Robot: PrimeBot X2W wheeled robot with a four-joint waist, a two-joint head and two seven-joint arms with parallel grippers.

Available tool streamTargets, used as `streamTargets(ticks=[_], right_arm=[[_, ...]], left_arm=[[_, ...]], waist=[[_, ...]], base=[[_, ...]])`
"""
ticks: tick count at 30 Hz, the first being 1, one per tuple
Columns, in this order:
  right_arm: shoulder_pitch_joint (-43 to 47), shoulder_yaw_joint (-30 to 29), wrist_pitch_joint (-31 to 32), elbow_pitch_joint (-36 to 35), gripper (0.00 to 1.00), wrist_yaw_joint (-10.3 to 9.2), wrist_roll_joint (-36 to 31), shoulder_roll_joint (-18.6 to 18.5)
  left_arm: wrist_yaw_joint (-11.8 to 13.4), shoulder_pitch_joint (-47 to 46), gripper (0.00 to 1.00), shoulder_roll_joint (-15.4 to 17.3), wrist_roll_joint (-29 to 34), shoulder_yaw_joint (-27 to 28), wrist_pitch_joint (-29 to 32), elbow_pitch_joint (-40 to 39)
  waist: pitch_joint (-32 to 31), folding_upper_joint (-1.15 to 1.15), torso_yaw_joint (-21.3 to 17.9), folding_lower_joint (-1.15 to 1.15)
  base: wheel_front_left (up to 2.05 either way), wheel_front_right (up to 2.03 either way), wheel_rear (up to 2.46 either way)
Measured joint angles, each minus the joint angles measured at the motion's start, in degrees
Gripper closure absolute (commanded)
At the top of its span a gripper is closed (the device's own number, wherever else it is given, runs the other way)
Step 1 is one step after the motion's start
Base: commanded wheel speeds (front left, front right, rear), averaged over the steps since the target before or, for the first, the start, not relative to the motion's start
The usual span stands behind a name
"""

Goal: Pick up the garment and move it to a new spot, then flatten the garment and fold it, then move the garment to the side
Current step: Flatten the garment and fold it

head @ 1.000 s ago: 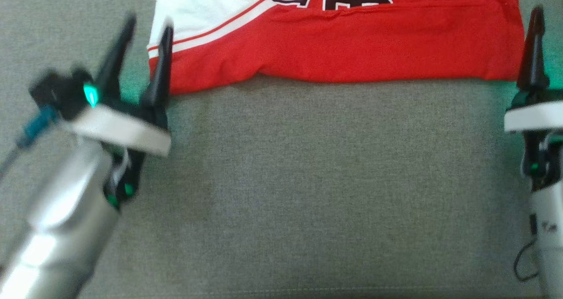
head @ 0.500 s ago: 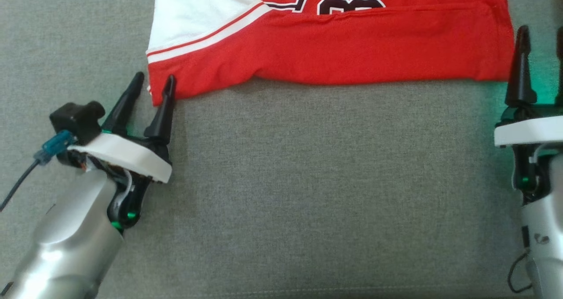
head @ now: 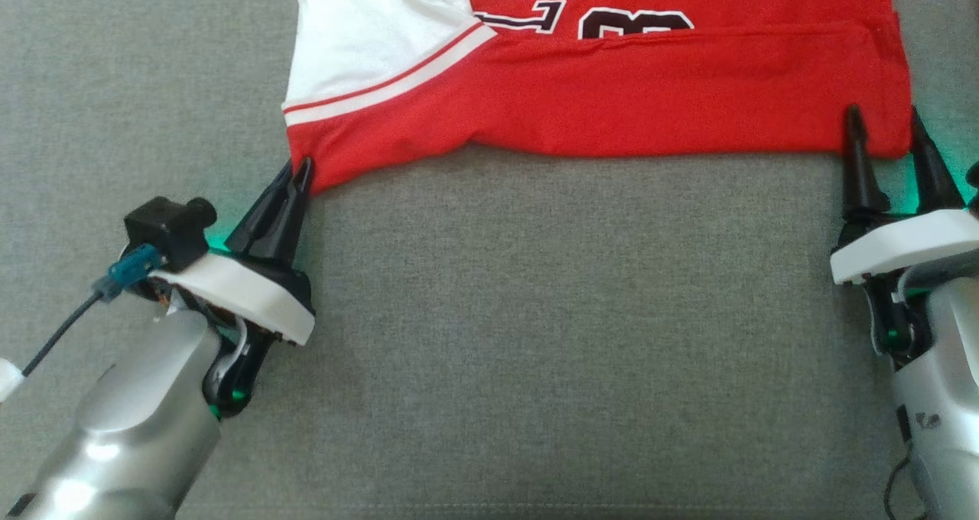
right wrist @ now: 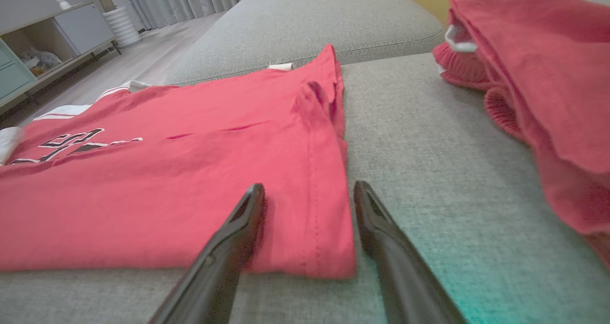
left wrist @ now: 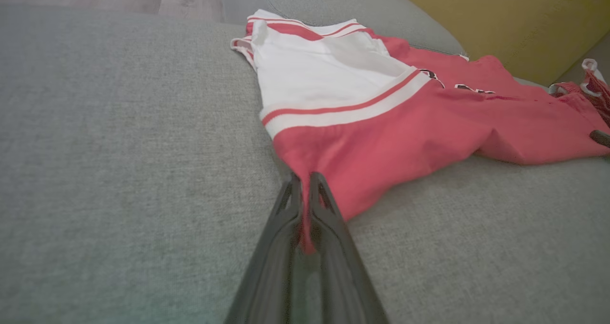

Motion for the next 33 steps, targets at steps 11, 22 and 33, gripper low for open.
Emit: streamTargets(ticks=[11, 22, 33], right_arm=[[4.78, 1.67, 0.59, 0.23, 1.0, 0.0, 0.94, -4.02], [18.57, 2.76, 5.27, -9.58, 1.0, 0.0, 8.53, -10.93], [34.91, -2.78, 8.49, -21.47, 1.0, 0.0, 9.06, -10.31]], left_arm=[[1.7, 4.84, 1.0, 1.04, 2.57, -1.63, -1.42, -3.03], [8.37, 15.32, 1.0, 4.15, 4.42, -3.82, -1.38, -13.51], [14.24, 26.13, 1.0, 8.21, 3.69, -5.53, 0.63, -23.48]], waist=[[-4.26, 0.0, 1.2, -0.01], [-8.44, 0.0, 5.07, -0.01], [-9.37, 0.0, 5.42, -0.01]], base=[[0.0, 0.0, 0.0], [0.0, 0.0, 0.0], [0.0, 0.0, 0.0]])
